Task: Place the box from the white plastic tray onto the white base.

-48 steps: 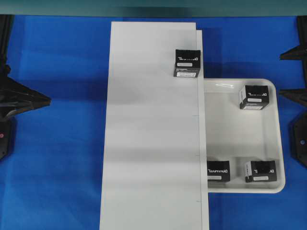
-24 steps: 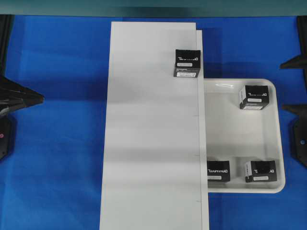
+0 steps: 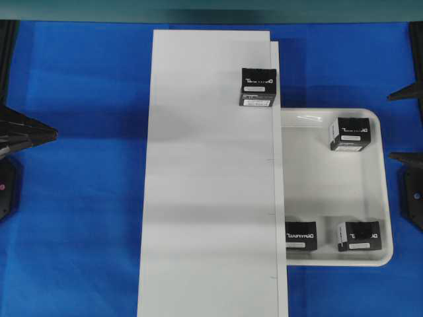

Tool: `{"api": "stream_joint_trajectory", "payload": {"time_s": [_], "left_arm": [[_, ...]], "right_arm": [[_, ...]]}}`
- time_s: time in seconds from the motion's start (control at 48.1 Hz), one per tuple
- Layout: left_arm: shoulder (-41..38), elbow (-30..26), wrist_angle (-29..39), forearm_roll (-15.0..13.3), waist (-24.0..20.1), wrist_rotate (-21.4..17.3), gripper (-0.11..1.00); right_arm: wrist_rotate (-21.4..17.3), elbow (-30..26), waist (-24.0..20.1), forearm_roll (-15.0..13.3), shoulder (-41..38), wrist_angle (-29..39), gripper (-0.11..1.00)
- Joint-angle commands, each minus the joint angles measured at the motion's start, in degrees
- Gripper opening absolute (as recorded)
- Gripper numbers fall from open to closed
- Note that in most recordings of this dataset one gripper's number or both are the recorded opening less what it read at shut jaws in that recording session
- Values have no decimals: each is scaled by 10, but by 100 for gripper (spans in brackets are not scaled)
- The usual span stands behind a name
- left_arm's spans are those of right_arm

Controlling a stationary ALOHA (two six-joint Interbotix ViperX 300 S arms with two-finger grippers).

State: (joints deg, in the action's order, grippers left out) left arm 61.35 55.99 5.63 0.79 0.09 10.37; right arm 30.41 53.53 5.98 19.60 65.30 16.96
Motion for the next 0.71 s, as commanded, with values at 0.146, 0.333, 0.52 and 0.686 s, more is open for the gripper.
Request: {"api": "stream_joint_trajectory", "payload": {"time_s": [0.146,0.333,0.52,0.686], "left_arm": [[-4,-11,-11,2,9,-11,-7],[-3,-11,-11,2,8,-21,-7],[2,-11,-12,2,7,-32,-7],[2,-11,-16,2,7,-32,-7]], "right_arm": [[-4,6,-1,15,8,-6,95],[-3,9,-2,18,8,-5,95],[-4,14,-3,27,8,12,95],[-4,19,-3,27,13,18,95]]}}
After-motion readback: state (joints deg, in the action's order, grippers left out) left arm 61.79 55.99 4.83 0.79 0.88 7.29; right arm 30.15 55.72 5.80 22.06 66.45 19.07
